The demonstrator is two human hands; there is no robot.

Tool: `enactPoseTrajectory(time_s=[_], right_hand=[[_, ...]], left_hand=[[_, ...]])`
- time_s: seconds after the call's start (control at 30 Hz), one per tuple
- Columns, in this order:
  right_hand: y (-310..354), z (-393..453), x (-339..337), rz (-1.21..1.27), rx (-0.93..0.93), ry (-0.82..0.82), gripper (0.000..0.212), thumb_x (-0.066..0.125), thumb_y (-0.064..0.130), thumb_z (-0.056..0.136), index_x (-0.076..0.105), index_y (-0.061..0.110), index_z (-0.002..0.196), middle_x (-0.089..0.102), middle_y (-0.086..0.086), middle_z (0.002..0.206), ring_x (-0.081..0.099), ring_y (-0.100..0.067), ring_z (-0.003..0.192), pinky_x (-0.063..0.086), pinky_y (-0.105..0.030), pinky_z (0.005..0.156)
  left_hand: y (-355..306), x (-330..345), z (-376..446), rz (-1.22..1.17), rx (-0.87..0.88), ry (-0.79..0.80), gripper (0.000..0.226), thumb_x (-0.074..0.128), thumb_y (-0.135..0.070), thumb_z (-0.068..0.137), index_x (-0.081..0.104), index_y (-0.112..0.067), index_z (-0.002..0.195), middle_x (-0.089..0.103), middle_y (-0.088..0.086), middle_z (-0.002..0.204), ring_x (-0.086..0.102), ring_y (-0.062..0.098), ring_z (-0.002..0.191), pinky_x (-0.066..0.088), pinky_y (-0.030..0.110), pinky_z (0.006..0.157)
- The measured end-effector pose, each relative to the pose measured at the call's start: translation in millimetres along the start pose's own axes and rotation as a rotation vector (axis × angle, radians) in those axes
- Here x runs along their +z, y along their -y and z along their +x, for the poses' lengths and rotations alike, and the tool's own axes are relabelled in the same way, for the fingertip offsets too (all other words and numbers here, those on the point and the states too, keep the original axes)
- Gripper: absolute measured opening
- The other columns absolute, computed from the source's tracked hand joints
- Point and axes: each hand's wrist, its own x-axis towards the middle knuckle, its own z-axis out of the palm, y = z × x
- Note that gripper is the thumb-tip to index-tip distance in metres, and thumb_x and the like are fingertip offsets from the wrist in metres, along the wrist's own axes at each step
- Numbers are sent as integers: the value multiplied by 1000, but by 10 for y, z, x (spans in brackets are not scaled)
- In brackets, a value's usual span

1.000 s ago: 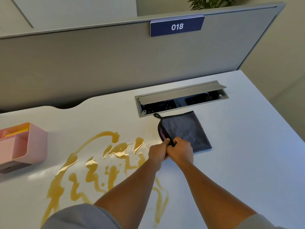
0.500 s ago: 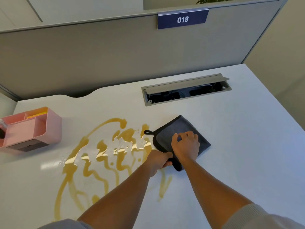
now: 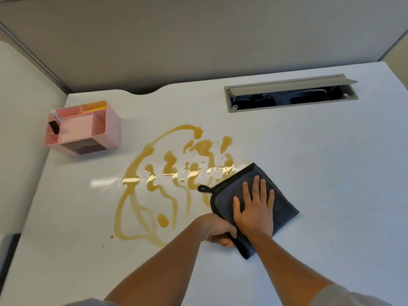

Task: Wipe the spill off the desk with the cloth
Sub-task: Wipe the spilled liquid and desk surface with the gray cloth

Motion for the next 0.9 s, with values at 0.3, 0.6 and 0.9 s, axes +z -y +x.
enactPoseTrajectory(time_s=[0.3, 0.6, 0.9], right_hand=[[609, -321, 221, -19, 62, 7, 69, 17, 58, 99, 29, 21, 156, 13, -19, 165, 4, -39, 154, 7, -60, 122], [1480, -656, 458, -12, -50, 24, 71, 16, 68, 96, 28, 32, 156, 7, -22, 165, -4, -42, 153, 4, -63, 121], [2230, -657, 575, -5, -183, 11, 75, 14, 73, 94, 24, 33, 156, 2, -22, 166, -4, -43, 152, 4, -65, 119]], left_hand=[[1108, -513, -300, 258, 585, -824, 54, 52, -59, 87, 41, -21, 51, 43, -2, 47, 43, 9, 47, 36, 23, 52], [2358, -1257, -491, 37, 368, -1654, 27, 44, -23, 98, 60, -17, 119, 64, 1, 119, 55, 25, 115, 41, 41, 99], [2877, -1092, -325, -249, -4, -1626, 47, 33, -15, 100, 33, -12, 147, 31, 9, 157, 22, 25, 146, 7, 50, 120]])
